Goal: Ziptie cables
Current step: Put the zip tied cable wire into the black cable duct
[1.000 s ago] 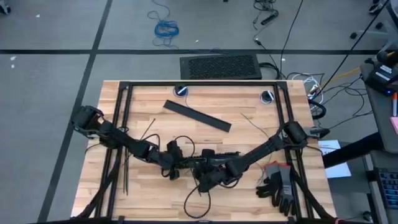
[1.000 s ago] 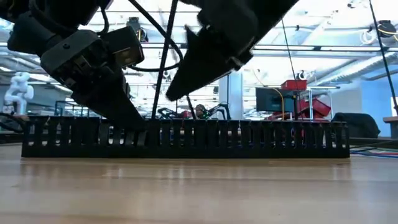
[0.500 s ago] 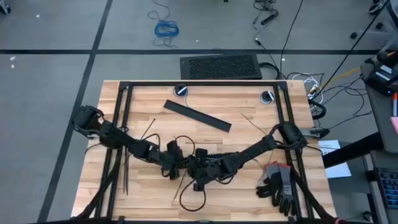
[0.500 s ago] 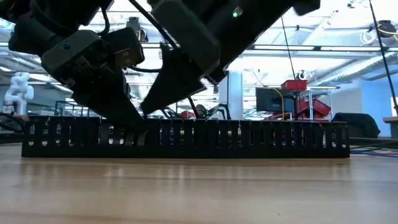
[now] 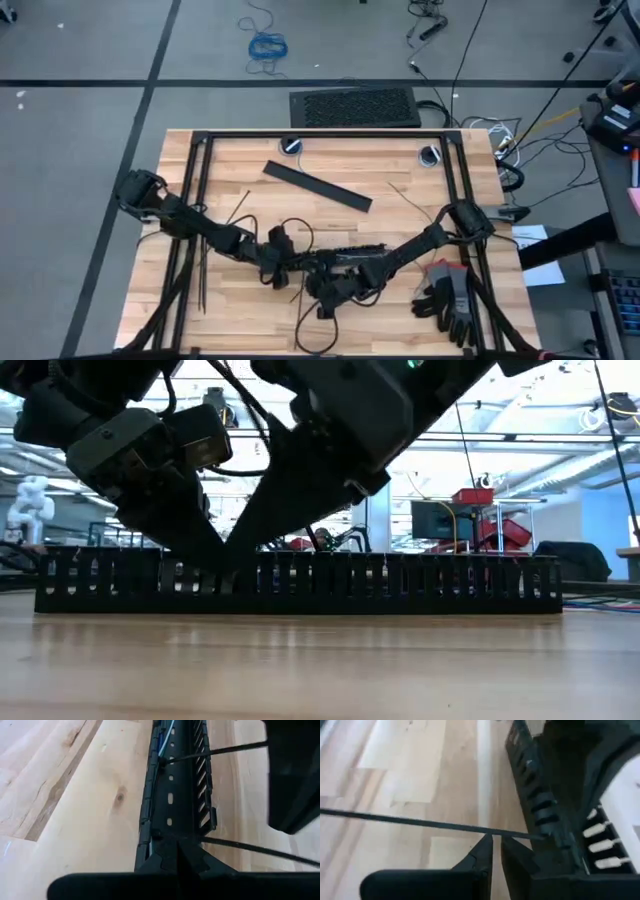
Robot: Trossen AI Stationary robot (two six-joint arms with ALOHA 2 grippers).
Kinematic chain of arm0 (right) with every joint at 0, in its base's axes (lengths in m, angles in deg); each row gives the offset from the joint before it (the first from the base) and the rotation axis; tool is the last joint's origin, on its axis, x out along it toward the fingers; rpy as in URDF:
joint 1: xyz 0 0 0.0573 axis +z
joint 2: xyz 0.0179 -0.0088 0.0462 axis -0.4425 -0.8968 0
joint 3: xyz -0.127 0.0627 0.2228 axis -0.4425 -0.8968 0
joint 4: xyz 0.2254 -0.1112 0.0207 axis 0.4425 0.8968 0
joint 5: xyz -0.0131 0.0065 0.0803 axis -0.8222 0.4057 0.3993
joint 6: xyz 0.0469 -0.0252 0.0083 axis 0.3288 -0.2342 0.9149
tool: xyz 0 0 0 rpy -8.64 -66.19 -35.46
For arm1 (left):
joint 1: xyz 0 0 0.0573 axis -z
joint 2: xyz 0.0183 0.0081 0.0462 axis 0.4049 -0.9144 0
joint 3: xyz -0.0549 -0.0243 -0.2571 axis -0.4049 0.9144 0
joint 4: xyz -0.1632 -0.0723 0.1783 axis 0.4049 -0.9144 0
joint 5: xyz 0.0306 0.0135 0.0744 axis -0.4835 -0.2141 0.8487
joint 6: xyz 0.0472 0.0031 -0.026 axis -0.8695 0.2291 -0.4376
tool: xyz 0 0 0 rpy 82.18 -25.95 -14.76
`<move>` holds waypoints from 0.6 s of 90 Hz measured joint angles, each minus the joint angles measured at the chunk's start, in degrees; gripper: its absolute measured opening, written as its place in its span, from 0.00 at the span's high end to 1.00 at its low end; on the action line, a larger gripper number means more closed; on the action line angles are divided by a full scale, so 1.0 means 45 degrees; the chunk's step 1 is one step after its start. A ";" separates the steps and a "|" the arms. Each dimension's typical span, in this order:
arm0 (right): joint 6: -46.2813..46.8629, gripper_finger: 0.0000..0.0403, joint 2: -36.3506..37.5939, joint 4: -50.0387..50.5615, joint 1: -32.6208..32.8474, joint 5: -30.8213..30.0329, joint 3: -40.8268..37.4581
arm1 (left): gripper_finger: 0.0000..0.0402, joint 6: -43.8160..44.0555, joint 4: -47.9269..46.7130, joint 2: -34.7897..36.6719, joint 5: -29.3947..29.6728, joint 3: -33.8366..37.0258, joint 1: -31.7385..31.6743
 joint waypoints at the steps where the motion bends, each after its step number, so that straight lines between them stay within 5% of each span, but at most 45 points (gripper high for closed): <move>1: 0.0041 0.93 0.0000 0.0049 0.0022 -0.0032 0.0000 | 1.00 0.0000 0.0013 0.0000 0.0000 0.0003 0.0003; 9: 0.0208 0.93 0.0000 0.0327 0.0319 -0.0496 0.0000 | 1.00 -0.0079 0.0144 0.0083 -0.0021 0.0024 0.0060; 35: -0.0636 0.93 0.0900 0.0323 0.1991 -0.5137 0.0000 | 0.87 -0.3028 0.1324 0.1069 -0.0452 0.0078 0.1124; 54: -0.0474 0.93 0.1870 0.1470 0.2416 -0.5724 0.0008 | 0.71 -0.3357 0.1617 0.1350 -0.0258 0.0034 0.1339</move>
